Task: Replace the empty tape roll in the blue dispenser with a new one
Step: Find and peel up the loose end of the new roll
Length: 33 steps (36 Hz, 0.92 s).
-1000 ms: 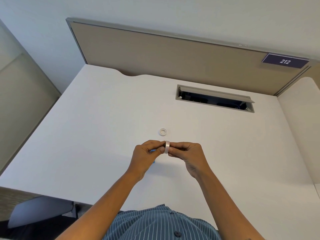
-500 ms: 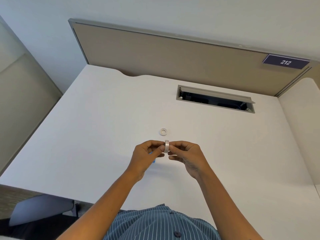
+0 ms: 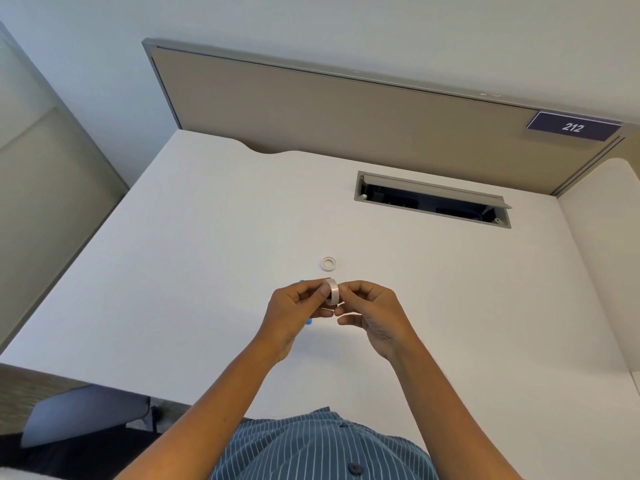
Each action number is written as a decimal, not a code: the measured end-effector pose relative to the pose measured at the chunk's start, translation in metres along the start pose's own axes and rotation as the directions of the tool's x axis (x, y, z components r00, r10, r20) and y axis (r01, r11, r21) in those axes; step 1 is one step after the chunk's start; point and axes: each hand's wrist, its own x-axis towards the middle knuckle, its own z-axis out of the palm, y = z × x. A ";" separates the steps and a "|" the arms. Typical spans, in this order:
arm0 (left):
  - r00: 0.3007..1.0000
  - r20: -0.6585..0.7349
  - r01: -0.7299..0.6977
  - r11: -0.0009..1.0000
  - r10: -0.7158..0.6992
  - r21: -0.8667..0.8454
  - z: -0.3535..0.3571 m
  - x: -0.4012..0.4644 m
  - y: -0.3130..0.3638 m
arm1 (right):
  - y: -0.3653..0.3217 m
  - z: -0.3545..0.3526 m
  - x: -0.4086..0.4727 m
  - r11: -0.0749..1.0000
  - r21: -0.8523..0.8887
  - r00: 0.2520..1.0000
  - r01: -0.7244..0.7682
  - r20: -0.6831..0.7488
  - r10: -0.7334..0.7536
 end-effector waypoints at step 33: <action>0.982 -0.184 0.074 0.990 -0.051 0.120 -0.021 0.034 -0.019 | 0.011 0.022 0.025 0.996 -0.087 0.994 0.012 -0.104 -0.021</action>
